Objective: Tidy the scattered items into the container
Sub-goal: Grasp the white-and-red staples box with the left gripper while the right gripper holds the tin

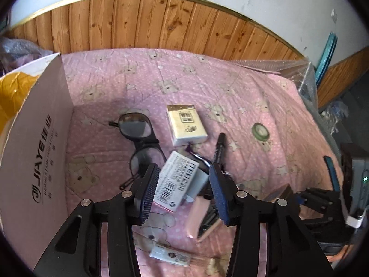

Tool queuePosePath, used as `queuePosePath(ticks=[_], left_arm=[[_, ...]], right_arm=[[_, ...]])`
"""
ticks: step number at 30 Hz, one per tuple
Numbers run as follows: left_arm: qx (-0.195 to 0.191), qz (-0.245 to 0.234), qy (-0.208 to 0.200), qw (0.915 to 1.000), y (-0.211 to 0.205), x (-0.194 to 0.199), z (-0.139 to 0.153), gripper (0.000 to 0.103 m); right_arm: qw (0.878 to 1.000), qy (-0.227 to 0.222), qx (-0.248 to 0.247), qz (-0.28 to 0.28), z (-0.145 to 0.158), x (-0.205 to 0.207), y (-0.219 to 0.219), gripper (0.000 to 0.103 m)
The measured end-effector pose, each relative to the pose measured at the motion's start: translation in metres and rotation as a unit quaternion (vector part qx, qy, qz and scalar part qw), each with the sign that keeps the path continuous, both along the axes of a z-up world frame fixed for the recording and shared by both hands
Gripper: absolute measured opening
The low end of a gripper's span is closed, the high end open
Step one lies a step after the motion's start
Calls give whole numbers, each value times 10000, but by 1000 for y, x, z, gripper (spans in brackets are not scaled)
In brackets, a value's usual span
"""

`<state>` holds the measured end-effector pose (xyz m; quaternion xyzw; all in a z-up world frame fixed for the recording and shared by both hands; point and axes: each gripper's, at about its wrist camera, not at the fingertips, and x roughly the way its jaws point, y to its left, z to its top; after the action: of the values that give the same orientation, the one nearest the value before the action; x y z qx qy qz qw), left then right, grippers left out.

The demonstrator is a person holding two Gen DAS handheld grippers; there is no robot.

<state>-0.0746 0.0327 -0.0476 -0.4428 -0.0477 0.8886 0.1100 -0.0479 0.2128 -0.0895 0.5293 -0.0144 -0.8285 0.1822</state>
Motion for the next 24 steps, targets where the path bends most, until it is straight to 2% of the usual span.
queuePosePath(ticks=[4,6,7,9,10,12,14,17,19,24], left_arm=[[-655,-154,-239,9974,19,-17,-33,52],[-914,-110,2,9958,24,-19,-37,55],[-912,-106,27,9958,24,-21,-37,55],[-670,-36,1,9977,17,-23,-36,51],[-581,5,-11,9983,13,-23,-35,39],[-432,80,-65,9990,6,-24,-34,39],[-239,129,-139,9995,1,-24,-33,39],[-240,331,-215,9989,-4,-21,-31,41],[-160,494,-349,9980,-10,-16,-30,50],[141,691,-682,9952,-17,1,-41,54]], right_arm=[[9999,-80,-42,74,-4,-4,-4,51],[9999,-116,-58,108,-6,-4,-4,51],[9998,-133,-68,107,-7,-3,-3,51],[9998,-167,-85,90,-9,-5,0,51],[9998,-184,-97,74,-10,-6,1,51],[9997,-172,-131,78,-10,-7,1,51],[9998,-110,-136,130,-7,-5,-1,51],[9997,-43,-145,183,-3,-2,-5,51],[9997,-24,-175,161,0,-1,-5,51],[9996,37,-220,180,6,2,-10,51]])
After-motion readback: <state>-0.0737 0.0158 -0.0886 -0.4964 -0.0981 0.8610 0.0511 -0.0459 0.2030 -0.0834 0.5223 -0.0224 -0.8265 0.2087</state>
